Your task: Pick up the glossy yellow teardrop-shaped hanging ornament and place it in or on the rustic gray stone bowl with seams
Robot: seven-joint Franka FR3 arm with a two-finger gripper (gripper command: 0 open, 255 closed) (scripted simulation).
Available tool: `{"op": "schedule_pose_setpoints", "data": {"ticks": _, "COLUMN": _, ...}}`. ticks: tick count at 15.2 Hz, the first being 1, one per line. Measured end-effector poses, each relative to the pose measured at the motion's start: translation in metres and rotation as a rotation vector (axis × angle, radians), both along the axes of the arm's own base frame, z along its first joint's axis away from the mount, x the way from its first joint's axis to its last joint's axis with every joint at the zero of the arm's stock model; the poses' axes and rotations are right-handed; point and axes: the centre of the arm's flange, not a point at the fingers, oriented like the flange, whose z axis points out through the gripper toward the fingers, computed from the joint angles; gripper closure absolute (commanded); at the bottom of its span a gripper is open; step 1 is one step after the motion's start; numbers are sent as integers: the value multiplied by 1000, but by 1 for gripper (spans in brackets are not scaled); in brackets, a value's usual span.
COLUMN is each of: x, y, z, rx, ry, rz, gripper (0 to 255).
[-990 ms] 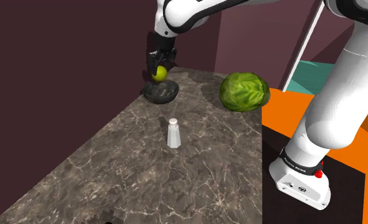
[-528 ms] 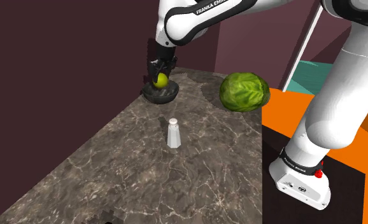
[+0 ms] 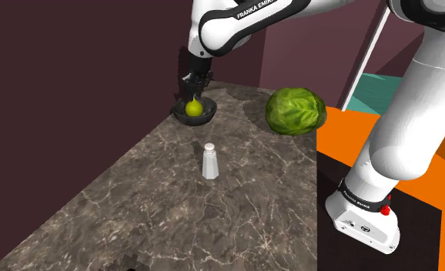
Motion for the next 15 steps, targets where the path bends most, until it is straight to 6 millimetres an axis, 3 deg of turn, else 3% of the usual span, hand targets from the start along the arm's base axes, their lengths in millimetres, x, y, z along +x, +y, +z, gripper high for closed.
{"op": "schedule_pose_setpoints", "data": {"ticks": 5, "x": 0, "y": 0, "z": 0, "rx": 0, "ry": 0, "rz": 0, "gripper": 0}}
{"op": "schedule_pose_setpoints", "data": {"ticks": 10, "x": -9, "y": -1, "z": 43, "rx": 0, "ry": -1, "rz": 0, "gripper": 0}}
{"op": "schedule_pose_setpoints", "data": {"ticks": 15, "x": -12, "y": -4, "z": 48, "rx": 0, "ry": 0, "rz": 0, "gripper": 0}}
